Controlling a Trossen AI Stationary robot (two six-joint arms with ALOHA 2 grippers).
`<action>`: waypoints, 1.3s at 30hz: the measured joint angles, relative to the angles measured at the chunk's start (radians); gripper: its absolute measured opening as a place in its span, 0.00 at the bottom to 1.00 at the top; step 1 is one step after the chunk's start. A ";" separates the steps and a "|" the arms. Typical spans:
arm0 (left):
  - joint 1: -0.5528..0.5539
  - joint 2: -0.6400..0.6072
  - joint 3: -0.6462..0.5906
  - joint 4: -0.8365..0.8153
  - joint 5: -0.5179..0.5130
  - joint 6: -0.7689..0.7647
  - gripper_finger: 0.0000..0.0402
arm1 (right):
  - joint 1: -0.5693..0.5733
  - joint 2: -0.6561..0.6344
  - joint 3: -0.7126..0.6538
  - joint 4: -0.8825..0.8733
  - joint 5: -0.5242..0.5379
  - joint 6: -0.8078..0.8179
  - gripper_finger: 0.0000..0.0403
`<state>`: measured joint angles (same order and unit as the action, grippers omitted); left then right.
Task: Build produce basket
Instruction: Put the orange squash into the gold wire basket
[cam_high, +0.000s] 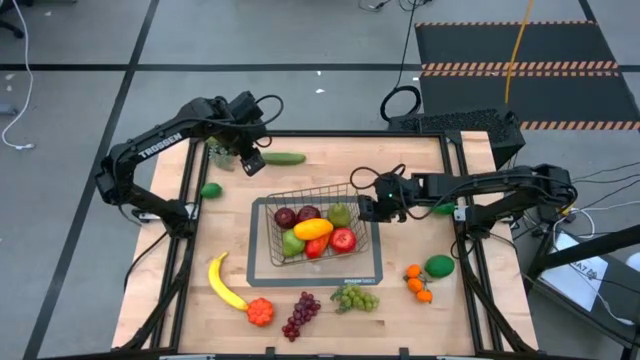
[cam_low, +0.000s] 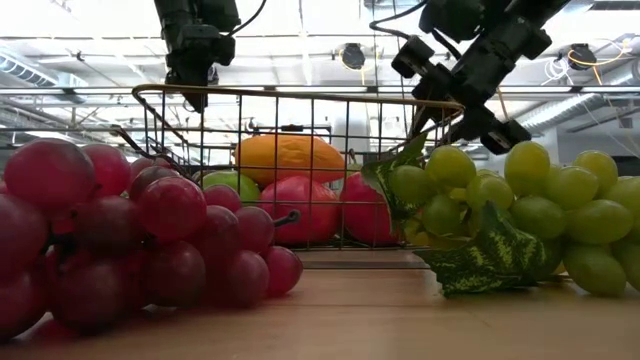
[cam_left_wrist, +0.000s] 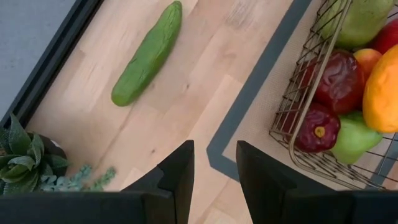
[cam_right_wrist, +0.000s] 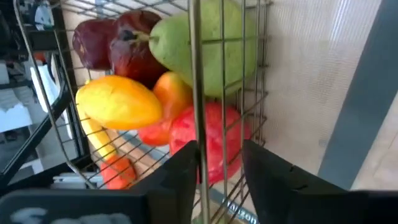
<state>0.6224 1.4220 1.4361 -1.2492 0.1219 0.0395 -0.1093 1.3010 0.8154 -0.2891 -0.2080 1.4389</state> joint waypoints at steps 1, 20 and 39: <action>0.000 0.000 0.000 0.001 0.000 0.000 0.30 | 0.000 -0.003 0.000 -0.001 -0.016 0.008 0.26; 0.000 0.000 -0.001 0.069 0.000 -0.017 0.30 | 0.068 -0.037 0.001 -0.038 -0.081 0.172 0.06; 0.000 0.000 -0.001 0.080 0.009 0.001 0.30 | 0.057 -0.037 0.000 -0.076 -0.004 0.135 0.14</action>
<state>0.6224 1.4220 1.4353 -1.1692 0.1308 0.0402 -0.0519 1.2640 0.8158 -0.3647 -0.2115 1.5735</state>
